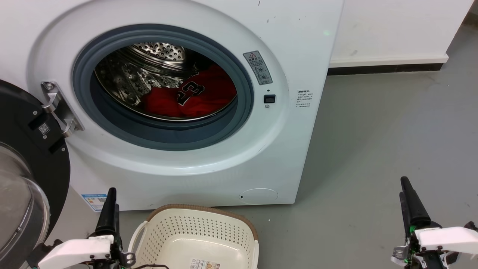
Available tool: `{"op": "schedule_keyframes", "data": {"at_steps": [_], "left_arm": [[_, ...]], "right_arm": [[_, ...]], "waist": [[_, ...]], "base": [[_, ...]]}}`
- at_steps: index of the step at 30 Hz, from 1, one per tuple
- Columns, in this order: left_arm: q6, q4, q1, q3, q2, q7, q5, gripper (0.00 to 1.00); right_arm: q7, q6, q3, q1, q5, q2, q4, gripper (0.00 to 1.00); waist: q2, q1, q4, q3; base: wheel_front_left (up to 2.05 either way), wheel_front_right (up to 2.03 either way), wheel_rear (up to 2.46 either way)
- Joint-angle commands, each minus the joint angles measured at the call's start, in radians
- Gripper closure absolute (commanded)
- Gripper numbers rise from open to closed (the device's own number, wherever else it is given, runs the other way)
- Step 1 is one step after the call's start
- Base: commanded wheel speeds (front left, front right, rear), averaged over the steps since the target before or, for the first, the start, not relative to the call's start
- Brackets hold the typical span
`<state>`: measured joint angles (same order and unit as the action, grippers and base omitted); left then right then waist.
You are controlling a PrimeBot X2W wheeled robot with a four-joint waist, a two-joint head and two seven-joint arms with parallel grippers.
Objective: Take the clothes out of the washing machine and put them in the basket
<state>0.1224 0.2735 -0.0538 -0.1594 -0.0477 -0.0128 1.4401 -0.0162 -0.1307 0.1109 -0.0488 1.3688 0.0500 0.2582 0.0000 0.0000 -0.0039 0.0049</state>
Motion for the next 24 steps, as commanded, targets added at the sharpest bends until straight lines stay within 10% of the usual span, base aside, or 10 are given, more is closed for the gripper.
{"op": "schedule_keyframes", "data": {"at_steps": [1, 24], "left_arm": [[0.006, -0.042, -0.013, -0.015, -0.002, 0.017, -0.052, 0.00], [-0.194, -0.302, 0.011, 0.090, -0.002, 0.097, -0.585, 0.00]], "right_arm": [[0.018, 0.000, 0.000, -0.011, -0.118, 0.001, -0.039, 0.00], [0.099, 0.000, -0.024, -0.019, -0.814, 0.001, -0.273, 0.00]], "waist": [[0.0000, 0.0000, 0.000, 0.001], [0.0000, 0.0000, -0.005, 0.020]], "base": [[0.00, 0.00, 0.00], [0.00, 0.00, 0.00]]}}
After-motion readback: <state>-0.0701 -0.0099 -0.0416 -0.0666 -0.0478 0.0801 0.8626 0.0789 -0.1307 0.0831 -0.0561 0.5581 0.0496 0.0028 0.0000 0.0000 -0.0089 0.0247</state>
